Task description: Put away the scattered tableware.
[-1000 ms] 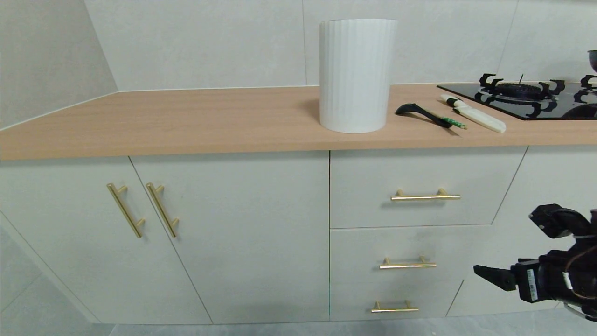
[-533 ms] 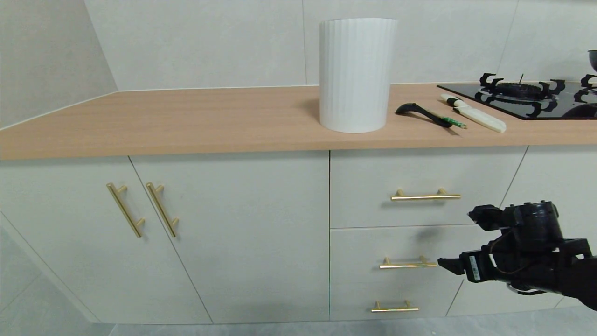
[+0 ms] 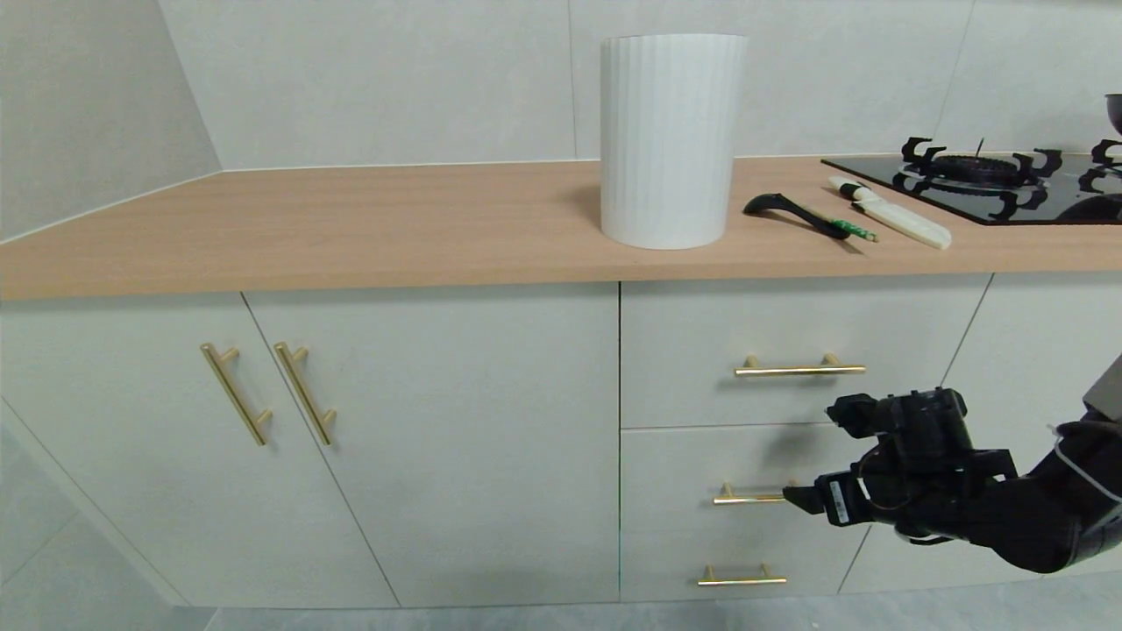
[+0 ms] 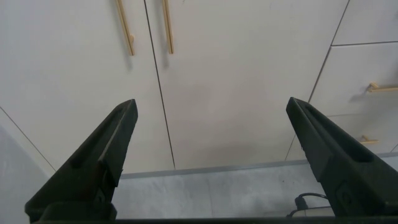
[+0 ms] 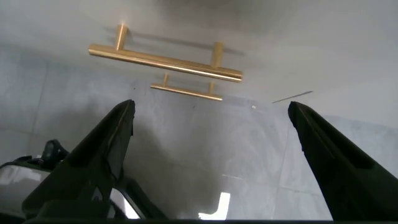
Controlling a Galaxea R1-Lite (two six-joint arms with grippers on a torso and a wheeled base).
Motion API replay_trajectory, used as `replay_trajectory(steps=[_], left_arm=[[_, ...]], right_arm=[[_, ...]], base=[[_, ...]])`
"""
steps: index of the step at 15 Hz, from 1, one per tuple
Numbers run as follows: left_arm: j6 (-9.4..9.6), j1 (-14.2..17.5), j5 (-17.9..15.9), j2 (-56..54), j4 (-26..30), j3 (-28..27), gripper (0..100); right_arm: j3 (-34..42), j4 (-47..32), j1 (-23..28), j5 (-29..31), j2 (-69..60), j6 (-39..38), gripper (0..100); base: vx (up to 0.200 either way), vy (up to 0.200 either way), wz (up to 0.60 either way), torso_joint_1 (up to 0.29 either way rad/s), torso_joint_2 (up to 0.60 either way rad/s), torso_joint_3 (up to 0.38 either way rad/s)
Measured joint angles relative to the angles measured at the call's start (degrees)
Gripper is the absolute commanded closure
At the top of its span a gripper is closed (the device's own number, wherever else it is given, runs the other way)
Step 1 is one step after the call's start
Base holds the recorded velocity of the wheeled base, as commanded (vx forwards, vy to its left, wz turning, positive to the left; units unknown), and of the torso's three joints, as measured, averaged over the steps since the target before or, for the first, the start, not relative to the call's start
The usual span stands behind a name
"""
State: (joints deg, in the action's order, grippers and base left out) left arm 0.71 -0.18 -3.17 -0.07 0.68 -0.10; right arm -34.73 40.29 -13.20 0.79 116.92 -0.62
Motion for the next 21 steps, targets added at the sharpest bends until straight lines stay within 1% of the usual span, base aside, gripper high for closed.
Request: replay_trajectory(steps=[5,9,11,12,15,18,21], left_arm=[[0.0,0.0,0.0,0.0,0.0,0.0,0],[0.0,0.0,0.0,0.0,0.0,0.0,0],[-0.02,0.0,0.0,0.0,0.0,0.0,0],[0.0,0.0,0.0,0.0,0.0,0.0,0],[0.0,0.0,0.0,0.0,0.0,0.0,0],[-0.02,0.0,0.0,0.0,0.0,0.0,0],[0.0,0.0,0.0,0.0,0.0,0.0,0]], right_arm=[[0.5,8.3,-1.9,3.0,5.3,-1.8,0],[0.2,15.6,-2.5,5.3,10.9,-3.0,0],[-0.4,19.2,-2.5,8.8,13.8,-3.5,0],[-0.8,20.1,-2.5,9.7,14.9,-3.6,0],[-1.9,20.2,-2.7,9.9,16.9,-4.2,0],[-4.0,20.2,-2.8,10.0,18.3,-6.9,0],[-5.2,20.1,-2.8,10.1,19.2,-7.3,0]], base=[[0.0,0.0,0.0,0.0,0.0,0.0],[0.0,0.0,0.0,0.0,0.0,0.0],[0.0,0.0,0.0,0.0,0.0,0.0],[0.0,0.0,0.0,0.0,0.0,0.0],[0.0,0.0,0.0,0.0,0.0,0.0],[0.0,0.0,0.0,0.0,0.0,0.0],[0.0,0.0,0.0,0.0,0.0,0.0]])
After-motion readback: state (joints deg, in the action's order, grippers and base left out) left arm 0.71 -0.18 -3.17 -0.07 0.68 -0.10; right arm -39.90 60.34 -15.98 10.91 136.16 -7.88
